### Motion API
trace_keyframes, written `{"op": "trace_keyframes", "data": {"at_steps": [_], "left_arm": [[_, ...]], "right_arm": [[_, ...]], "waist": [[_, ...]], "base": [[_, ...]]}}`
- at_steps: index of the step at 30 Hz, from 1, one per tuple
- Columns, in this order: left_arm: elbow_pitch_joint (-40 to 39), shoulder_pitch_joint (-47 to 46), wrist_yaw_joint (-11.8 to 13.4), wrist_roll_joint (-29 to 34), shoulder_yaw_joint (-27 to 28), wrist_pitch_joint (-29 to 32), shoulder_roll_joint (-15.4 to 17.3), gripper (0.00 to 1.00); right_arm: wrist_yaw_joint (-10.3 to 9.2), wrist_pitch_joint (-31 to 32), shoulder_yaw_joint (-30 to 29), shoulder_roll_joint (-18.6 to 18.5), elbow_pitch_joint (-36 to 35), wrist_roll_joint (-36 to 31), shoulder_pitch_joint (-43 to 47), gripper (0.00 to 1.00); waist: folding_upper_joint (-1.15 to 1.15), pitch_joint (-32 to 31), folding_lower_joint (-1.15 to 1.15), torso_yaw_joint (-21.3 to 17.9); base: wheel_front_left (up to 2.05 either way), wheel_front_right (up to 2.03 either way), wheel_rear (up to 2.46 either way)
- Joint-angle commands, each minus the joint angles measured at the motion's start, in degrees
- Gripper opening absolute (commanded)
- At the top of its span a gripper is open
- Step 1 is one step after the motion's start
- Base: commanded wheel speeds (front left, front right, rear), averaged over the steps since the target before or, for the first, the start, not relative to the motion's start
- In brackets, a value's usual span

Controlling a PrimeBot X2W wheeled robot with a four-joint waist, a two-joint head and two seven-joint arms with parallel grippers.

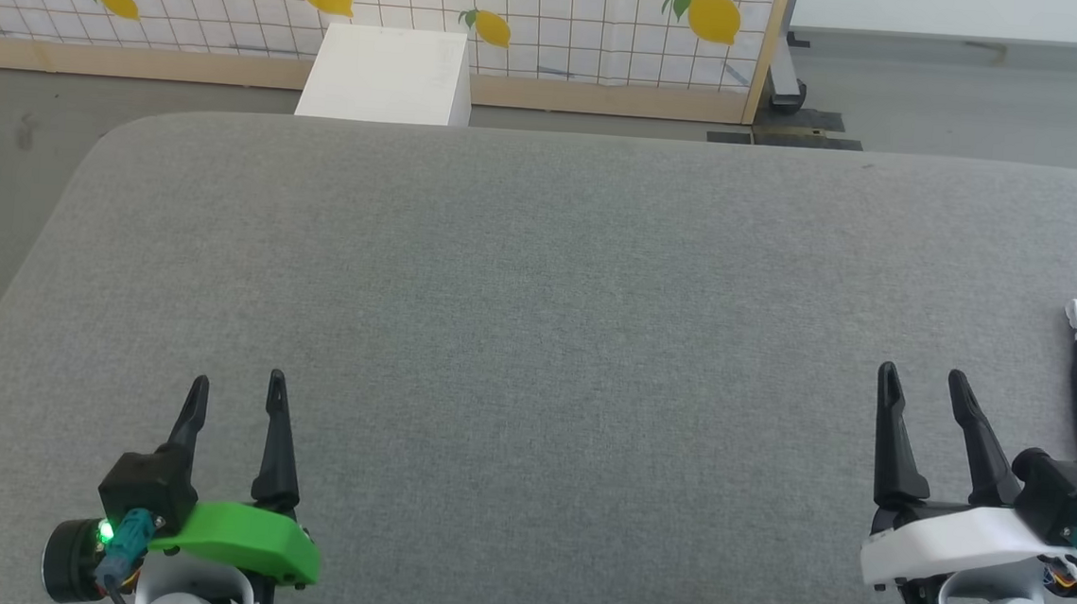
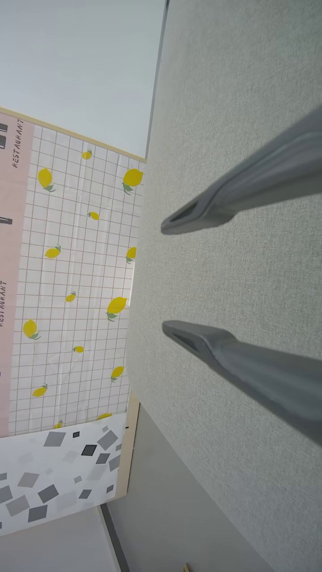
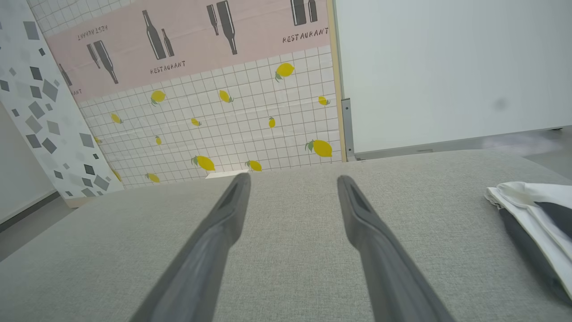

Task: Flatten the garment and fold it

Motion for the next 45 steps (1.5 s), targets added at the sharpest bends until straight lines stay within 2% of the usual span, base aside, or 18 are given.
{"op": "trace_keyframes", "data": {"at_steps": [1,18,19,45], "left_arm": [[0.16,0.80,0.52,-0.23,-0.24,-0.16,-0.08,1.00],[1.09,0.38,0.54,-1.71,-1.09,-0.22,0.00,1.00],[1.14,0.21,0.43,-1.08,-1.06,0.00,-0.04,0.00],[-0.62,0.56,0.41,0.72,-1.24,2.58,-0.16,0.00]], "right_arm": [[-0.08,0.11,0.04,0.04,0.28,-0.09,0.98,1.00],[-0.08,0.43,-0.24,0.05,1.34,0.56,0.69,1.00],[0.00,0.47,-0.16,0.00,1.28,0.29,0.38,0.00],[-0.01,2.77,0.63,0.01,-1.09,-2.03,1.31,0.00]], "waist": [[0.00,-0.05,0.01,0.00],[0.00,0.62,0.01,-0.28],[0.00,0.62,0.01,-0.28],[0.00,0.49,0.01,-0.07]], "base": [[0.00,0.00,0.00],[0.00,0.00,0.00],[0.00,0.00,0.00],[0.00,0.00,0.00]]}}
